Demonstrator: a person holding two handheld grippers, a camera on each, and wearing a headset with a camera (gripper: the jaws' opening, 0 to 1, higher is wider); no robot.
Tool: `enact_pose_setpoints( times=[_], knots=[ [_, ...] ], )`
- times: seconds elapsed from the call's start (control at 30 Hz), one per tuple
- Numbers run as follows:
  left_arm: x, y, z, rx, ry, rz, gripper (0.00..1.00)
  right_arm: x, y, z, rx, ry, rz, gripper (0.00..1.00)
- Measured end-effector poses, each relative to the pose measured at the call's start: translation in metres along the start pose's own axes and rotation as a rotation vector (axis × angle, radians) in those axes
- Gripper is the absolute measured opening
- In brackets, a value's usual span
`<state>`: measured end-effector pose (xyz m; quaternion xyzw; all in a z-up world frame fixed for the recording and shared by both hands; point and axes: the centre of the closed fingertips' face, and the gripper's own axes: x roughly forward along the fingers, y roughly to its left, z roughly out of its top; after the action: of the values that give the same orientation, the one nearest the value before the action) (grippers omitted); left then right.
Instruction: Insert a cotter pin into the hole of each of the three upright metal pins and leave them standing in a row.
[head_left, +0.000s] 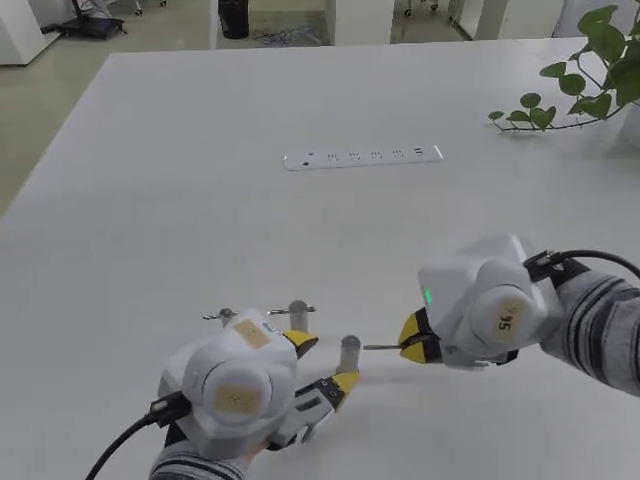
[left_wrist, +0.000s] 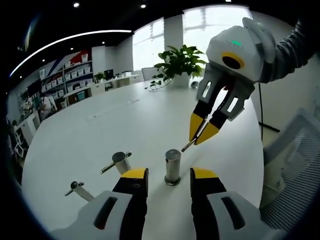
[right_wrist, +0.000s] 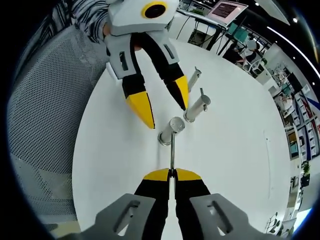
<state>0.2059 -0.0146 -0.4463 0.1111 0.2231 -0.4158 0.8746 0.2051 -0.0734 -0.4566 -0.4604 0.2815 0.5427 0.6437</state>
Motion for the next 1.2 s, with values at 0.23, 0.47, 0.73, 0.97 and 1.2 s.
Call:
enact_pose_setpoints(
  times=[0.23,0.47,0.73,0.97,1.2],
  knots=[
    [0.013,-0.001,-0.005,-0.007,0.023,-0.001,0.28,0.004,0.0,0.0,0.021,-0.006,0.001,0.0],
    [0.022,-0.003,-0.008,-0.04,0.044,0.004,0.23,0.005,-0.001,0.003,0.025,-0.013,0.006,0.0],
    [0.028,0.0,-0.011,-0.077,0.053,0.013,0.17,0.005,0.0,0.008,0.03,-0.017,0.018,0.0],
    [0.031,-0.003,-0.017,-0.097,0.073,0.011,0.11,0.005,0.0,0.009,0.038,-0.008,0.017,0.0],
    [0.033,-0.004,-0.019,-0.104,0.084,0.023,0.1,0.003,0.0,0.009,0.023,-0.001,0.017,0.0]
  ],
)
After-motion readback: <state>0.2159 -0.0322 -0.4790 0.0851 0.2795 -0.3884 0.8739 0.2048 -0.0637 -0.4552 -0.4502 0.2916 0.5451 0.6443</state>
